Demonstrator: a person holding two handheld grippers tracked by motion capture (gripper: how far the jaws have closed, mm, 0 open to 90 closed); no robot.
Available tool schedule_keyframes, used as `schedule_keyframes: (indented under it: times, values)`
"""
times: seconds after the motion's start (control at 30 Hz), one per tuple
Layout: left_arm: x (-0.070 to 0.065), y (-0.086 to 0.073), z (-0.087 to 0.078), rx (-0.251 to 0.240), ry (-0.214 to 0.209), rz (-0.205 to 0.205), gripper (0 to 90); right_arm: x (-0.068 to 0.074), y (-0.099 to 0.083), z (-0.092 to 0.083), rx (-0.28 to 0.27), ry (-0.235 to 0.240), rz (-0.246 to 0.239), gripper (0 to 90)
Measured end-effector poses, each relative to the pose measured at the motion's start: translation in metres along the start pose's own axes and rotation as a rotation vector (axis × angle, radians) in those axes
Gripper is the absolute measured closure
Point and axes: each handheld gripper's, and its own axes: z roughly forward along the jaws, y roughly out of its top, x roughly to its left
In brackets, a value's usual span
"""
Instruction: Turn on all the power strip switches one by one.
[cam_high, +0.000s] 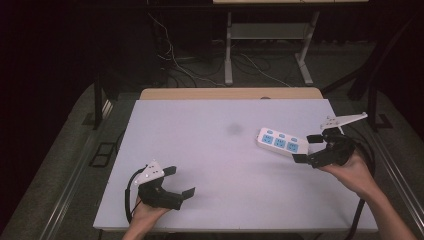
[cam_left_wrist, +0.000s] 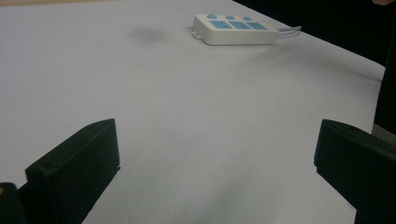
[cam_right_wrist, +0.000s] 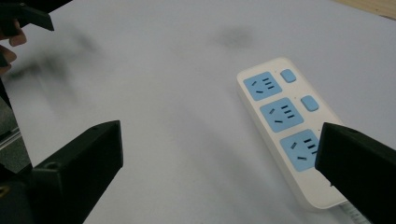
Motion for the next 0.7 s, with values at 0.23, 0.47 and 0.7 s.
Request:
schedule_keyframes:
  times: [0.23,0.47,0.7]
  values:
    - [-0.001,0.000,0.001,0.007,-0.006,0.006,0.0,-0.012,0.007,0.001,0.010,-0.011,0.009,1.0]
    - [-0.001,0.000,0.001,0.007,-0.008,0.007,0.0,-0.031,0.015,0.006,0.017,-0.036,0.026,1.0]
    - [0.000,0.000,0.000,0.003,-0.005,0.006,0.0,-0.047,0.019,0.010,0.027,-0.052,0.046,1.0]
